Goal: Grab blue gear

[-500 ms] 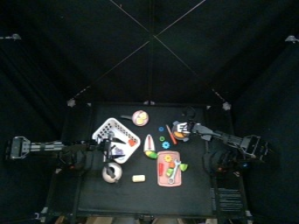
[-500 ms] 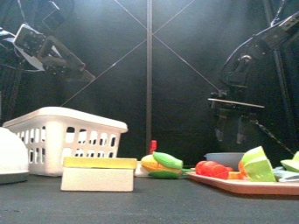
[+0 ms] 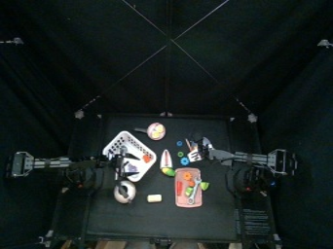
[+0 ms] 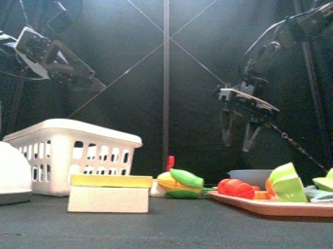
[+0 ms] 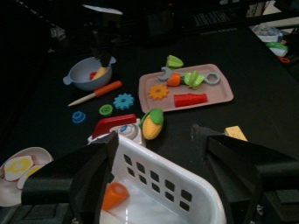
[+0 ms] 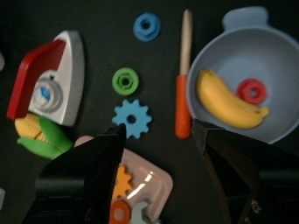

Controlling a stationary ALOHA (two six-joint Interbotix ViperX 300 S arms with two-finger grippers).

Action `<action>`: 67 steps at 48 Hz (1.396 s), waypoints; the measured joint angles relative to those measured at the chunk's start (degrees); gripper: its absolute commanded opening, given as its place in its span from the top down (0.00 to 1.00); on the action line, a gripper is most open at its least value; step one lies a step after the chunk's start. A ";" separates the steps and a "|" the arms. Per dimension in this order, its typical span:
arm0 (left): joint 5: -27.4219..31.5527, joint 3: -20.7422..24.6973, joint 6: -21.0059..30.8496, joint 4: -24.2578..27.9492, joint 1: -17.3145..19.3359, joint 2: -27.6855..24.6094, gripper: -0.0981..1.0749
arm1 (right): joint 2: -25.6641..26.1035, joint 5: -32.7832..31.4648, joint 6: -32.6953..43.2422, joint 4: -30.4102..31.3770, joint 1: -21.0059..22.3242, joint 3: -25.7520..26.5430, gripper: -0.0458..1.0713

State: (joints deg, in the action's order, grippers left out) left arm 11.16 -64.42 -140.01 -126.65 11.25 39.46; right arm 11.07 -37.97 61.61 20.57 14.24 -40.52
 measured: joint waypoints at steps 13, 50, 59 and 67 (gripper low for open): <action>0.00 -0.35 0.09 0.26 0.09 0.00 0.07 | -8.17 0.97 0.00 0.26 -2.37 2.81 0.11; 0.00 -0.35 0.00 0.44 0.09 0.00 0.07 | -18.02 3.16 0.00 0.88 -2.20 6.86 0.05; 0.00 -0.35 0.00 0.44 0.09 0.00 0.07 | -19.86 3.78 0.00 0.70 -1.93 6.86 0.05; 0.00 -0.35 0.09 0.44 0.09 0.00 0.07 | -20.30 3.87 0.00 0.62 -1.85 6.94 0.05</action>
State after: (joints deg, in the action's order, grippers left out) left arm 11.16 -64.78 -139.92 -126.21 11.34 39.46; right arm -9.23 -34.10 61.61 21.18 12.39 -33.57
